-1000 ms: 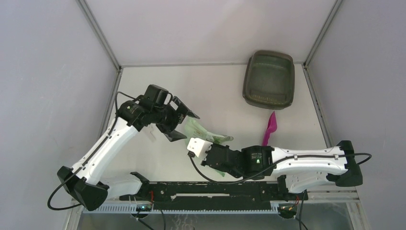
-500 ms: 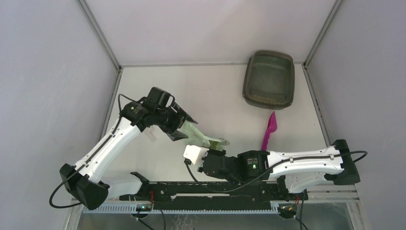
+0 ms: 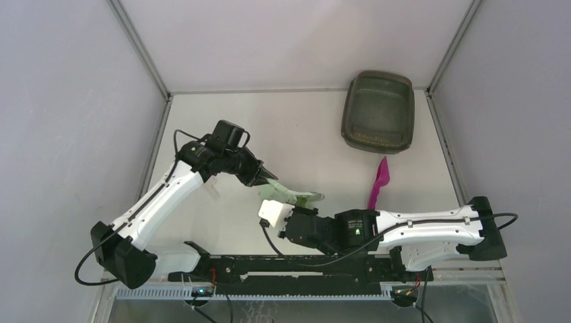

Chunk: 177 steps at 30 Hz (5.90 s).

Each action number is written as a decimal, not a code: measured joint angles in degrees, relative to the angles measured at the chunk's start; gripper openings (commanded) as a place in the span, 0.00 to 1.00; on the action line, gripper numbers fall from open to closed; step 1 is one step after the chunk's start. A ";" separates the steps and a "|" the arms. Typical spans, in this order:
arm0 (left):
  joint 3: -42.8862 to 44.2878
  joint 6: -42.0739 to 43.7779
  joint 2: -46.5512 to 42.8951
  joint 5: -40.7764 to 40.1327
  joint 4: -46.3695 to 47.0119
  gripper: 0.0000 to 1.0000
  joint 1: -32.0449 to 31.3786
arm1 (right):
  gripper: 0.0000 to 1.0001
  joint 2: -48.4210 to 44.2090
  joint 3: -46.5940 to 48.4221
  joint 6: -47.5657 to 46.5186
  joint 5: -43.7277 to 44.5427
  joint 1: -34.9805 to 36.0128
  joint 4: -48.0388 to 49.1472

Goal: Fill the litter box with clean litter
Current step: Open the cat litter bag at the center of the board, then pick up the spatula from the center of the board.

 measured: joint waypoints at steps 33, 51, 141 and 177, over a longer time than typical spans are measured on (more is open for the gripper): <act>1.75 20.41 11.17 -5.53 11.54 0.00 6.73 | 0.27 12.02 2.86 -2.82 -31.32 -31.30 11.17; -3.76 21.97 -1.14 -5.25 9.92 0.00 12.33 | 0.56 -3.56 10.27 13.14 -33.90 -44.65 3.78; -2.78 29.64 8.76 4.26 19.71 0.27 19.87 | 0.79 -3.06 0.50 40.92 -10.78 -48.02 -13.11; 2.25 34.38 2.95 9.60 14.40 0.35 20.55 | 0.55 8.70 -24.50 43.28 -19.08 -73.42 -0.24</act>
